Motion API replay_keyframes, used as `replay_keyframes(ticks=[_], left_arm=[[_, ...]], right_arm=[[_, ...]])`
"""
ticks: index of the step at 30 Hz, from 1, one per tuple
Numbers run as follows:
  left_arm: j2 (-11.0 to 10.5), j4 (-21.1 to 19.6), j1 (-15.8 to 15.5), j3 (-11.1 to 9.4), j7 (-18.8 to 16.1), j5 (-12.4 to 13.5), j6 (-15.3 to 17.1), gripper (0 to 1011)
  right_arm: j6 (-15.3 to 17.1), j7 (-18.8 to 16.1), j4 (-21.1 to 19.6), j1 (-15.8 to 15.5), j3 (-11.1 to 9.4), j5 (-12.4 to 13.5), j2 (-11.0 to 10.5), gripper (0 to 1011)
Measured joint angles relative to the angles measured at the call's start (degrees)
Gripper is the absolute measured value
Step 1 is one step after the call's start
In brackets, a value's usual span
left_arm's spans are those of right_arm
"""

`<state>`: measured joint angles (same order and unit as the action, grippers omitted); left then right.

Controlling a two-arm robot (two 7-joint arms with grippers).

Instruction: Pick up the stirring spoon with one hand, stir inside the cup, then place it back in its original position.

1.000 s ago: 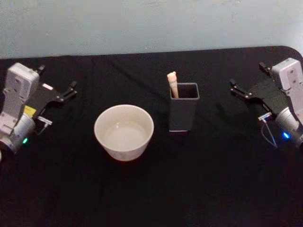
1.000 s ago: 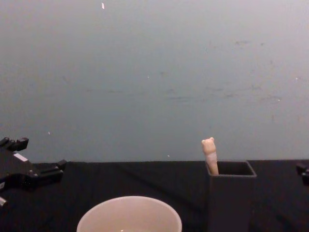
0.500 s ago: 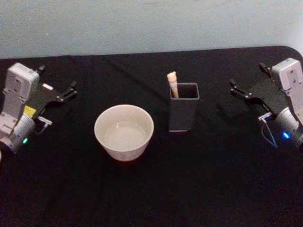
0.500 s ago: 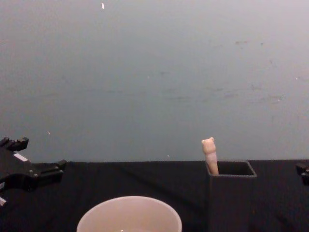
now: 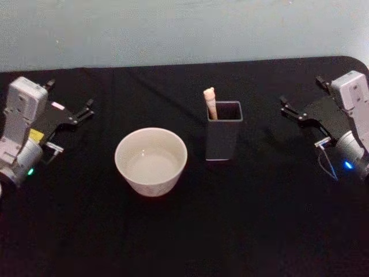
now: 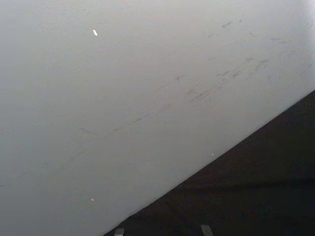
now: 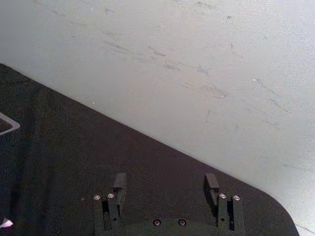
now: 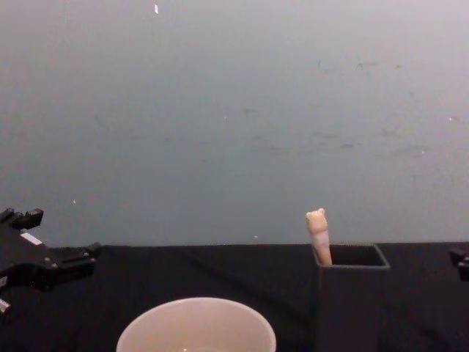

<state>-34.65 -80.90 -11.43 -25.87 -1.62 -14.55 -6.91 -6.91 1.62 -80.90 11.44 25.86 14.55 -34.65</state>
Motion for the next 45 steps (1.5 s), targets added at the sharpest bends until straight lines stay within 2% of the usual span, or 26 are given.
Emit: replay_keyframes(ticks=[35,40,45], left_arm=[[0.00,0.00,0.00,0.00,0.00,0.00,0.00,1001],[0.00,0.00,0.00,0.00,0.00,0.00,0.00,1001],[0.00,0.00,0.00,0.00,0.00,0.00,0.00,1001]], right_arm=[[0.01,-0.04,-0.01,-0.02,-0.05,-0.01,0.01,1002],[0.19,-1.84,-1.34,-0.84,-0.93,0.54,-0.53,1002],[1.55,-5.26,-4.54,-2.25,-2.18,2.70,-1.80,1002]])
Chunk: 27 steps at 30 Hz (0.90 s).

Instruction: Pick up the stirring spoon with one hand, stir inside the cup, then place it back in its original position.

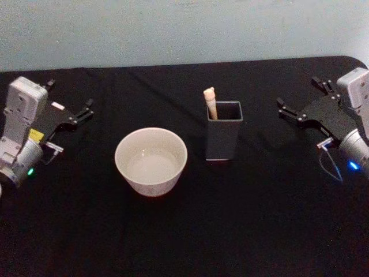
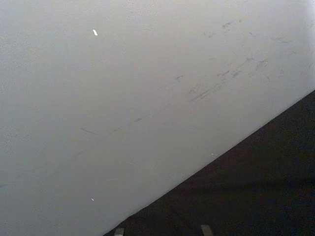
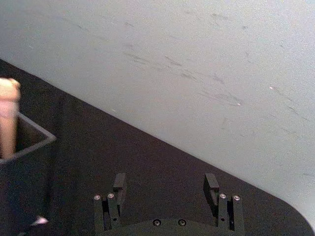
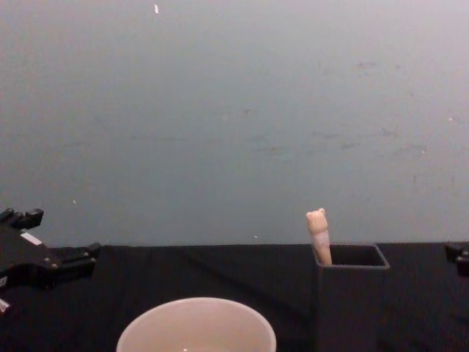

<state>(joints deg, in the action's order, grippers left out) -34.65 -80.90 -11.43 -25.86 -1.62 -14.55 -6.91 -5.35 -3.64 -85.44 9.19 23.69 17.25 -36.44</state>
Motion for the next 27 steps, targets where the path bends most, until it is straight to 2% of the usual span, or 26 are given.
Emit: replay_keyframes(ticks=[8,12,21,26,27], left_arm=[[0.00,0.00,0.00,0.00,0.00,0.00,0.00,1002],[0.00,0.00,0.00,0.00,0.00,0.00,0.00,1001],[0.00,0.00,0.00,0.00,0.00,0.00,0.00,1001],[0.00,0.00,0.00,0.00,0.00,0.00,0.00,1001],[0.00,0.00,0.00,0.00,0.00,0.00,0.00,1001]], right_arm=[[3.48,-5.80,-6.60,-2.77,-2.74,5.58,-1.88,1002],[5.41,-7.91,-9.14,-3.60,-3.49,7.15,-2.56,1002],[10.18,-12.89,-13.15,-3.52,-4.01,9.04,-3.63,1002],[14.35,-15.50,-14.35,-1.83,-3.11,9.27,-3.54,1002],[14.35,-15.50,-14.35,-1.83,-3.11,9.27,-3.54,1002]])
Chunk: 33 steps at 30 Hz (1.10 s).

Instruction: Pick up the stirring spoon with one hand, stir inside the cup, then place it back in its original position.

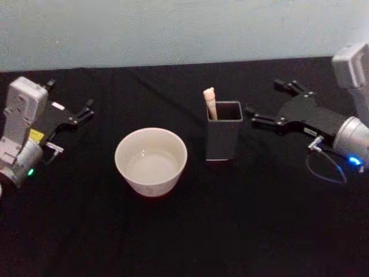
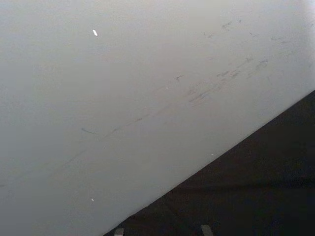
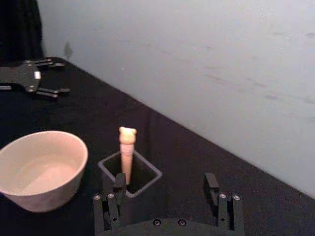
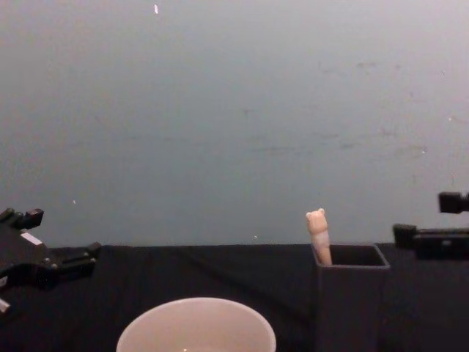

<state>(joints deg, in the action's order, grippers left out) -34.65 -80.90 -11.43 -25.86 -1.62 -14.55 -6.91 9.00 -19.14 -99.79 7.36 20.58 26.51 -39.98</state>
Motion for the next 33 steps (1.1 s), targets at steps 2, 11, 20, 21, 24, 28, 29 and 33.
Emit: replay_keyframes(ticks=[2,11,20,21,24,28,29,33], left_arm=[[0.00,0.00,0.00,0.00,0.00,0.00,0.00,1001],[0.00,0.00,0.00,0.00,0.00,0.00,0.00,1001],[0.00,0.00,0.00,0.00,0.00,0.00,0.00,1001],[0.00,0.00,0.00,0.00,0.00,0.00,0.00,1001],[0.00,0.00,0.00,0.00,0.00,0.00,0.00,1001],[0.00,0.00,0.00,0.00,0.00,0.00,0.00,1001],[0.00,0.00,0.00,0.00,0.00,0.00,0.00,1001],[0.00,0.00,0.00,0.00,0.00,0.00,0.00,1002]], right_arm=[[1.85,-0.68,-0.14,0.89,0.61,-0.08,0.55,1002],[8.41,-2.28,0.98,4.99,3.26,-1.50,4.15,1002],[13.15,-2.14,4.03,8.83,5.04,-2.79,8.76,1002],[13.43,-2.02,4.35,9.11,5.15,-2.89,9.18,1002],[14.37,-1.43,5.57,10.16,5.49,-3.22,10.81,1002],[15.11,-0.76,7.26,11.33,5.77,-3.59,12.82,1002],[15.12,-0.65,7.83,11.66,5.88,-3.80,13.41,1002],[14.99,-0.42,8.93,12.26,6.19,-4.59,14.53,1002]])
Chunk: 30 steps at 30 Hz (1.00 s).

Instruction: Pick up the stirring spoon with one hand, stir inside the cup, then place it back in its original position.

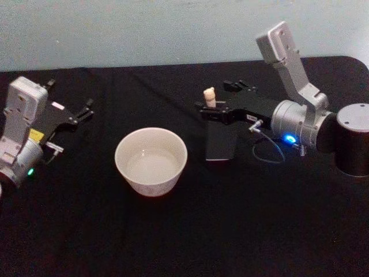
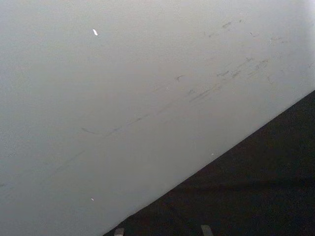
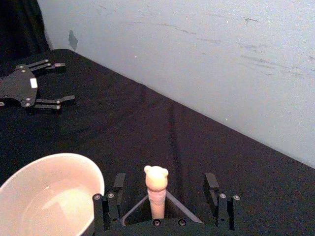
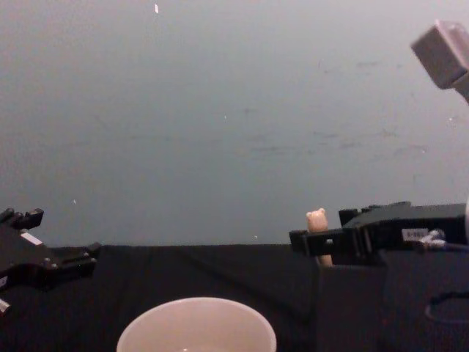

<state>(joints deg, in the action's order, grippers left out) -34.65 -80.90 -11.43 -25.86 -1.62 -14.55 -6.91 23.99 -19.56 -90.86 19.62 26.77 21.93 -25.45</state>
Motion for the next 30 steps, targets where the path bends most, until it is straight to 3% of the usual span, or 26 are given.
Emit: replay_keyframes(ticks=[18,30], left_arm=[[0.00,0.00,0.00,0.00,0.00,0.00,0.00,1001],[0.00,0.00,0.00,0.00,0.00,0.00,0.00,1001]], right_arm=[[-1.00,-0.32,1.63,0.18,-0.26,-3.02,2.02,1002],[-1.00,-0.38,1.61,0.11,-0.31,-3.12,2.02,992]])
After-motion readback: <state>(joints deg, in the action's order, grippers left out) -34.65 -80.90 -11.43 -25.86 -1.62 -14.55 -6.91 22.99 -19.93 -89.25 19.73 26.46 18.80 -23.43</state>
